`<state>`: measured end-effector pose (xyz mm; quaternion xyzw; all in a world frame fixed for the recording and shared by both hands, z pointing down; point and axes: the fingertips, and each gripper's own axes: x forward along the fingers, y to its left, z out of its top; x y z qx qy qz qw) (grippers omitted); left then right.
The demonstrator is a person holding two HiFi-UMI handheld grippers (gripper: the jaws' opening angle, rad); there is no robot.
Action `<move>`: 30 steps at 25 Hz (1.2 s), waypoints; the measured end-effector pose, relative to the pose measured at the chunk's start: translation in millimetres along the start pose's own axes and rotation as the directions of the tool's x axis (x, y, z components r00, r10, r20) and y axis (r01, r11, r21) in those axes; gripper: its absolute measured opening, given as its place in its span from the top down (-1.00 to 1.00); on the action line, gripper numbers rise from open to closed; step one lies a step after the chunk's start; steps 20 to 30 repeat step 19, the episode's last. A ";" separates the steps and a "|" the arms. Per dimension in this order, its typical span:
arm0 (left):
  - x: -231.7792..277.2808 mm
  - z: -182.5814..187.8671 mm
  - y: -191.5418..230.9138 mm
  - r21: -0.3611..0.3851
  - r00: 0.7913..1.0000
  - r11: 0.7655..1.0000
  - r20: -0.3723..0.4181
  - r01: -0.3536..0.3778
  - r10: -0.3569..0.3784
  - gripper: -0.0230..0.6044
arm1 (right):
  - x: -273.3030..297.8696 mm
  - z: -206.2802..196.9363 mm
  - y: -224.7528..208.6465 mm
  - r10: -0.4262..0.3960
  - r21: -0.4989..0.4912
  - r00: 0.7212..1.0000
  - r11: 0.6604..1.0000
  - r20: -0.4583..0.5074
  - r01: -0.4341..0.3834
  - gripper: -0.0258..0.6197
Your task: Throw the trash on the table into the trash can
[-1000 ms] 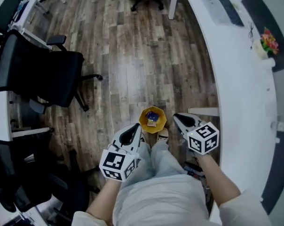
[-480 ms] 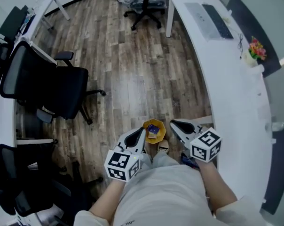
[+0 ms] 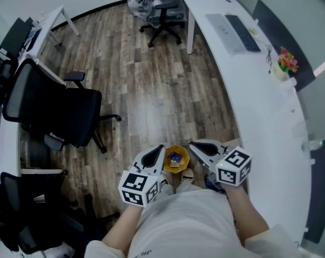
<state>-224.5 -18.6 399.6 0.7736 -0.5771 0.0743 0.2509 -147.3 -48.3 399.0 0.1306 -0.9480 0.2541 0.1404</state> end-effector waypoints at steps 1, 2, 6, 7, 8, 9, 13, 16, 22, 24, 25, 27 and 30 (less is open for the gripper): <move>0.2 2.0 -0.2 0.005 1.000 1.000 0.002 0.003 -0.003 0.93 | 0.7 0.2 0.7 0.002 0.001 1.000 1.000 0.000 -0.002 0.82; 0.3 3.3 -0.6 0.010 1.000 1.000 0.002 0.007 -0.007 0.93 | 1.4 0.3 1.6 0.006 0.001 1.000 1.000 0.000 -0.006 0.82; 1.5 4.0 -3.0 0.017 1.000 1.000 -0.004 0.014 -0.014 0.93 | 3.3 -0.3 4.0 0.020 0.003 1.000 1.000 -0.002 -0.020 0.82; 1.6 4.2 -3.2 0.018 1.000 1.000 -0.005 0.016 -0.016 0.93 | 3.7 -0.3 4.3 0.023 0.002 1.000 1.000 -0.003 -0.023 0.82; 1.5 4.8 -3.2 0.019 1.000 1.000 -0.006 0.016 -0.016 0.93 | 4.2 0.0 5.0 0.026 0.001 1.000 1.000 -0.003 -0.026 0.82; 1.4 5.9 -3.1 0.020 1.000 1.000 -0.006 0.017 -0.016 0.93 | 4.8 0.5 5.6 0.029 0.000 1.000 1.000 -0.004 -0.029 0.82; 1.8 9.7 -2.5 0.025 1.000 1.000 -0.004 0.015 -0.015 0.93 | 5.8 3.1 4.6 0.037 -0.007 0.999 0.999 -0.010 -0.037 0.82; 0.5 8.6 -2.3 0.019 1.000 1.000 -0.003 0.012 -0.011 0.93 | 5.2 4.2 6.0 0.042 -0.018 0.999 0.999 -0.022 -0.043 0.82; -1.8 5.9 -1.4 0.011 1.000 1.000 -0.006 0.006 -0.006 0.93 | 4.8 5.4 8.1 0.048 -0.035 0.998 0.998 -0.031 -0.049 0.82; -1.8 5.9 -1.4 0.011 1.000 1.000 -0.006 0.006 -0.006 0.93 | 4.8 5.4 8.1 0.048 -0.035 0.998 0.998 -0.031 -0.049 0.82; -1.8 5.9 -1.4 0.011 1.000 1.000 -0.006 0.006 -0.006 0.93 | 4.8 5.4 8.1 0.048 -0.035 0.998 0.998 -0.031 -0.049 0.82; -1.8 5.9 -1.4 0.011 1.000 1.000 -0.006 0.006 -0.006 0.93 | 4.8 5.4 8.1 0.048 -0.035 0.998 0.998 -0.031 -0.049 0.82; -1.8 5.9 -1.4 0.011 1.000 1.000 -0.006 0.006 -0.006 0.93 | 4.8 5.4 8.1 0.048 -0.035 0.998 0.998 -0.031 -0.049 0.82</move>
